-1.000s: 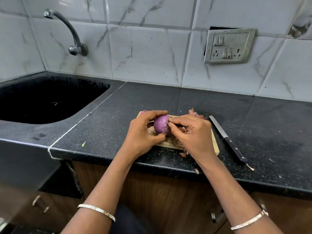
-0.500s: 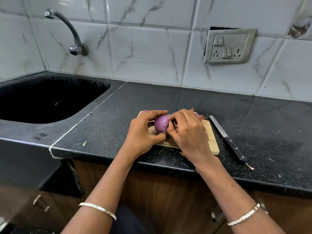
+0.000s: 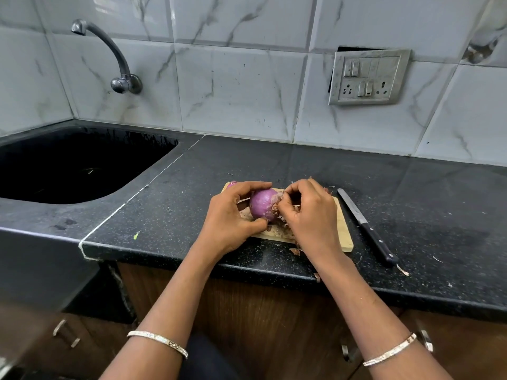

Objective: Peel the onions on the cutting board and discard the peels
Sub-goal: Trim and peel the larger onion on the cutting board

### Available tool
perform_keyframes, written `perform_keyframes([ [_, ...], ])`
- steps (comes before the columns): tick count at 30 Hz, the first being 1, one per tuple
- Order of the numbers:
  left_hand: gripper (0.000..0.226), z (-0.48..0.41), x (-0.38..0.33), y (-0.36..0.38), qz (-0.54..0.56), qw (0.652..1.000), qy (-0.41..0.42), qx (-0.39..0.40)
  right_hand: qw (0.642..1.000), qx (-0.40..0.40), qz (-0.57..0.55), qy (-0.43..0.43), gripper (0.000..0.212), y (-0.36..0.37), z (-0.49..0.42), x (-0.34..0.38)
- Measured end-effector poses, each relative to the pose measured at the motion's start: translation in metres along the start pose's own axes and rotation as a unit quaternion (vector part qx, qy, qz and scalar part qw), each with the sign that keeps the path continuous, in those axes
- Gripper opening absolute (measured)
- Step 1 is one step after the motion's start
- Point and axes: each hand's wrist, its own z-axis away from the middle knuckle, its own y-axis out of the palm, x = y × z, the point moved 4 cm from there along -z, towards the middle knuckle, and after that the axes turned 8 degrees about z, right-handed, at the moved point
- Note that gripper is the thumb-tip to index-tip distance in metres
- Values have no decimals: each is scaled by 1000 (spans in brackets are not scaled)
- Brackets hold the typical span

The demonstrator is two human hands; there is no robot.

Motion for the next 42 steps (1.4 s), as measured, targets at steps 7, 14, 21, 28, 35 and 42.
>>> perform_keyframes([
  [7,60,-1,3,-1,21,999,-32,-16,998,-1,-17,57,7,-9,2,-6],
  [14,55,-2,3,-1,29,999,-37,-11,996,26,-73,54,5,-13,2,0],
  [21,59,-2,5,0,19,999,-26,-6,990,53,-114,60,20,-7,4,-2],
  [28,69,-3,2,-3,-34,998,19,-44,987,35,-154,26,9,-5,4,-4],
  [35,71,-3,-2,-4,-50,997,28,-53,990,12,-134,-36,10,-8,3,6],
  [42,65,-2,-1,-5,-54,997,38,-47,988,5,-140,-57,13,-9,2,5],
])
